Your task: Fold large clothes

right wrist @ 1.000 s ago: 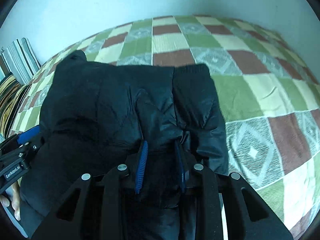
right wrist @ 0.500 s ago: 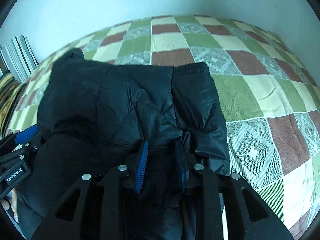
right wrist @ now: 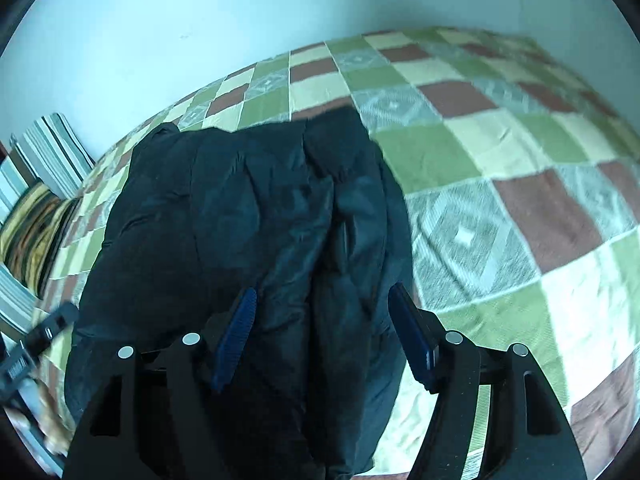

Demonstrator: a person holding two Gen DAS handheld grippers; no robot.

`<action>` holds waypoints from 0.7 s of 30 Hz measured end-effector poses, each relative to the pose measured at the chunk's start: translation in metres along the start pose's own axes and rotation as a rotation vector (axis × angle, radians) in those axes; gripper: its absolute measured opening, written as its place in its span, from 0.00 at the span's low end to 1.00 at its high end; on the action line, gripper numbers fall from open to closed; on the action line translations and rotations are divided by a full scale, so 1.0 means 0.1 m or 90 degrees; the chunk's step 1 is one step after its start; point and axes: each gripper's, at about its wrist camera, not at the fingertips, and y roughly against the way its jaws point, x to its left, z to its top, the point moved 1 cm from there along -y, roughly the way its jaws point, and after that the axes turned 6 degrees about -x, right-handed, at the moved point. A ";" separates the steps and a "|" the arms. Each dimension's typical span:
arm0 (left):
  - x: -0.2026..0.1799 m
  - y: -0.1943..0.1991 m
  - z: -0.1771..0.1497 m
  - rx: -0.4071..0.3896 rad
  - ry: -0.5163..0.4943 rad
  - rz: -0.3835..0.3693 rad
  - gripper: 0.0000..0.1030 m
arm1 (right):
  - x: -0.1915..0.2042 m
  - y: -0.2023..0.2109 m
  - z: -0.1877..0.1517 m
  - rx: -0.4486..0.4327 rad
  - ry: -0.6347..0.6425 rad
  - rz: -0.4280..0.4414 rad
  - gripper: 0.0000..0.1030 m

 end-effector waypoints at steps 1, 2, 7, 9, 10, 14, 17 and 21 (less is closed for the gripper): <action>-0.02 -0.02 -0.05 0.006 -0.001 -0.007 0.79 | 0.00 -0.02 -0.02 0.003 -0.002 0.000 0.68; -0.03 -0.05 -0.08 0.008 -0.002 -0.011 0.79 | 0.01 -0.06 -0.03 0.008 -0.003 -0.001 0.70; -0.04 -0.17 -0.11 0.016 0.007 -0.016 0.80 | -0.04 -0.24 -0.11 0.035 -0.031 0.030 0.71; -0.05 -0.21 -0.12 0.015 0.003 -0.015 0.80 | -0.07 -0.32 -0.15 0.050 -0.054 0.051 0.72; -0.05 -0.22 -0.12 0.015 0.005 -0.015 0.80 | -0.08 -0.34 -0.16 0.054 -0.060 0.059 0.72; -0.01 -0.25 -0.14 0.015 0.019 -0.017 0.80 | -0.06 -0.36 -0.20 0.059 -0.073 0.086 0.64; -0.01 -0.26 -0.13 0.011 0.012 -0.011 0.80 | -0.01 -0.37 -0.20 0.058 -0.072 0.082 0.61; 0.00 -0.26 -0.12 0.008 0.005 -0.004 0.80 | 0.08 -0.37 -0.20 0.055 -0.071 0.075 0.60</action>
